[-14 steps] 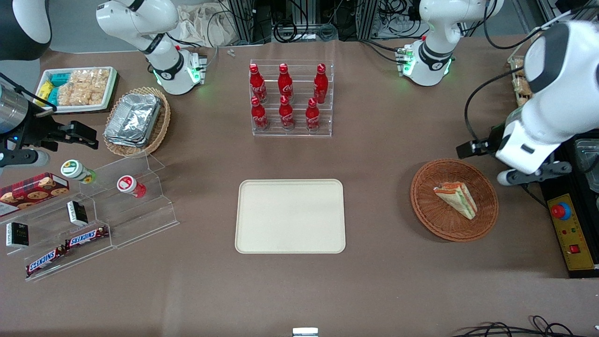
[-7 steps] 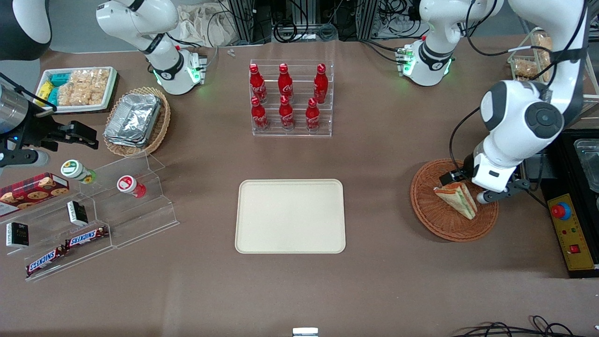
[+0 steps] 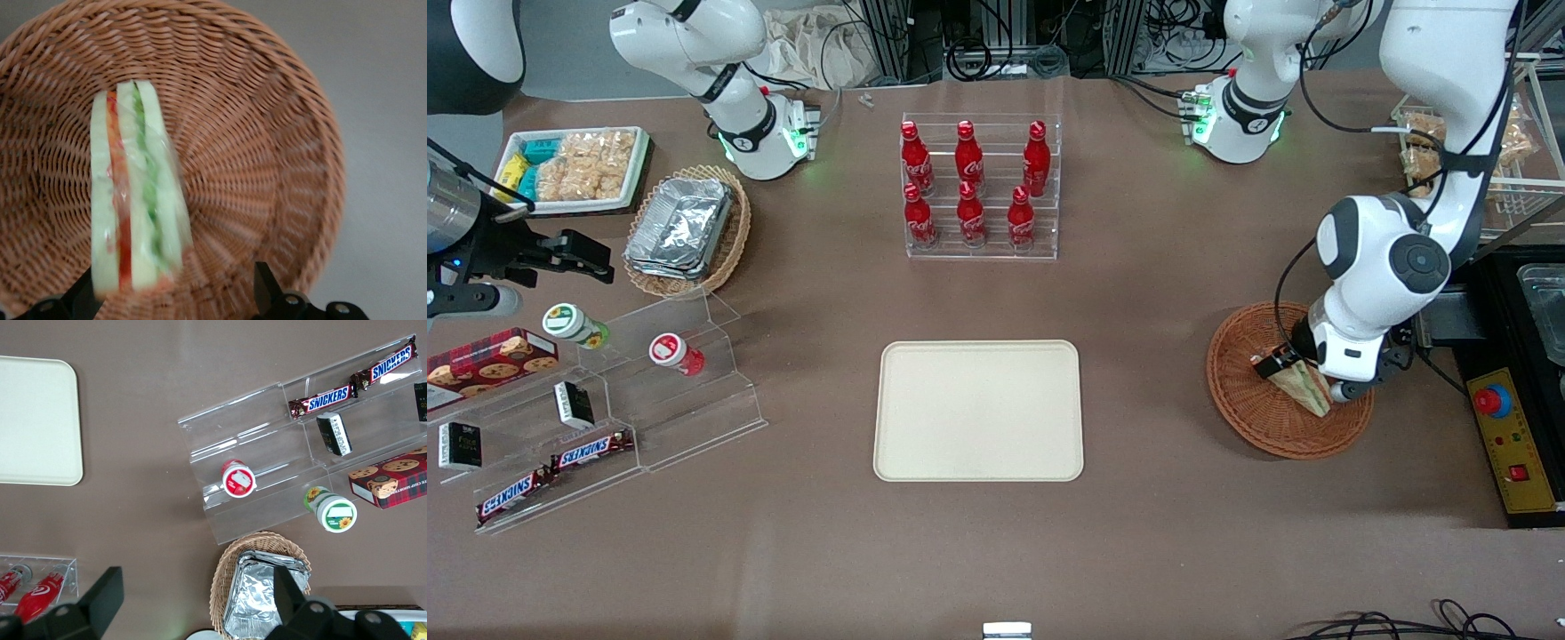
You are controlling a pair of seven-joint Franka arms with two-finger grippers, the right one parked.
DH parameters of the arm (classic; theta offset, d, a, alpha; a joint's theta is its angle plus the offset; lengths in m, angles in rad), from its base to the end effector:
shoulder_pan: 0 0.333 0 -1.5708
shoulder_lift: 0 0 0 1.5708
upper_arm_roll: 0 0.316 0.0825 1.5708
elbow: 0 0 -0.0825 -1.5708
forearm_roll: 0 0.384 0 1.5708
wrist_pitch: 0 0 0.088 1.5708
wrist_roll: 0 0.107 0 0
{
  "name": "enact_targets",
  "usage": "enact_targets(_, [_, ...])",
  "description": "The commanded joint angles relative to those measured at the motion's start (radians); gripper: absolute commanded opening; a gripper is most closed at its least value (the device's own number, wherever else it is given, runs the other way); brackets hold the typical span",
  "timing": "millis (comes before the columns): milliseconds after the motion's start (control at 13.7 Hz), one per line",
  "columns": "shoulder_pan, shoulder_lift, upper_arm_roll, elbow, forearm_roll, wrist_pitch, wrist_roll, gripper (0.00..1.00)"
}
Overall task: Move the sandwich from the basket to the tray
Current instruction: 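Lower the left gripper and close it on the wrapped sandwich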
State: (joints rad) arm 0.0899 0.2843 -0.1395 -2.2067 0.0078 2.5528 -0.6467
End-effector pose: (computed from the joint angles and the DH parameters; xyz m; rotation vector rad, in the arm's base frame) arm 0.5600 -0.0277 0.2578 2.9497 0.9085 0.0757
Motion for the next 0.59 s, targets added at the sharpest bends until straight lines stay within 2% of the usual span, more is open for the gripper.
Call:
enact_targets(0, [0.002,0.042,0.033,0.004,0.008,0.049,-0.030,1.00])
enact_targets(73, [0.001,0.052,0.041,0.005,0.008,0.075,-0.031,0.97])
enact_targets(146, [0.002,0.064,0.043,0.005,0.008,0.090,-0.039,0.75])
enact_targets(293, [0.002,0.065,0.044,0.005,0.008,0.098,-0.050,0.25])
enact_targets(366, [0.002,0.059,0.046,0.005,0.008,0.098,-0.048,0.07])
enact_targets(439, [0.002,0.058,0.052,0.005,0.008,0.098,-0.048,0.00])
enact_targets(512, [0.002,0.052,0.054,0.005,0.008,0.096,-0.047,0.00])
